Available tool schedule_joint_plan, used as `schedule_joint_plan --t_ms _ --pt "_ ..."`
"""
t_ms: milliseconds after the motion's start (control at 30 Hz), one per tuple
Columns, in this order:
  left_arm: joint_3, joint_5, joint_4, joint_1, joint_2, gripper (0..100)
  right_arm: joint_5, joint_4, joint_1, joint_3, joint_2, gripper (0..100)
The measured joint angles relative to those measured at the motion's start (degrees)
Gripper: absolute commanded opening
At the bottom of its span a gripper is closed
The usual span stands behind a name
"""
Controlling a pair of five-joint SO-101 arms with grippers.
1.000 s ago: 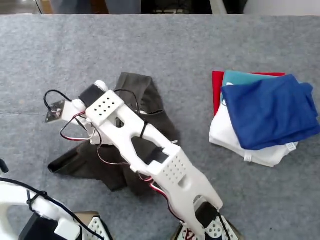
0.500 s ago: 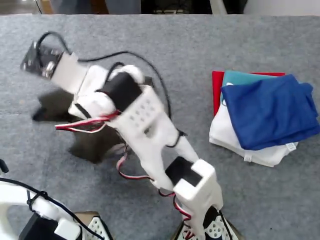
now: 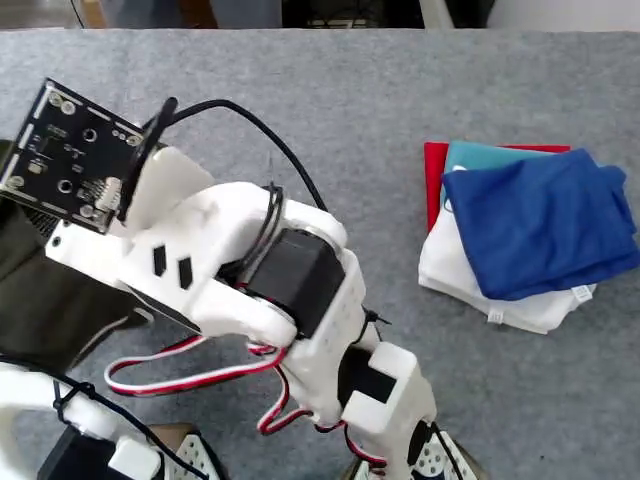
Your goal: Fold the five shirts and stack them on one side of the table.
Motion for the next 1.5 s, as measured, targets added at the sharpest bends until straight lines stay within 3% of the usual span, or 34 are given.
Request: schedule_joint_plan --t_ms 433,633,700,833,933,1233,1433,1500 --pt "0.0 0.0 0.0 0.3 0.0 22 -2.0 -5.7 25.6 29.8 20.1 1.4" --pt "-0.1 0.0 0.0 5.2 0.0 22 7.7 -4.0 31.6 30.9 31.6 1.9" --pt "-1.5 0.0 0.0 7.6 0.0 22 9.5 -3.4 32.3 30.1 33.9 8.3" --pt "-6.3 0.2 0.0 13.5 0.0 22 10.7 -1.3 32.9 26.5 36.6 31.7" --pt "-11.5 2.7 1.4 19.1 0.0 22 12.0 1.1 33.6 22.6 36.8 38.6" --pt "-30.2 10.2 0.4 41.7 15.3 22 12.8 5.6 46.4 10.1 36.8 25.1" --pt "-47.1 11.1 0.2 49.0 36.1 22 14.8 5.8 50.2 9.4 36.8 10.1" --pt "-53.2 11.1 0.2 50.8 43.7 22 14.9 5.8 49.8 9.4 36.8 9.6"
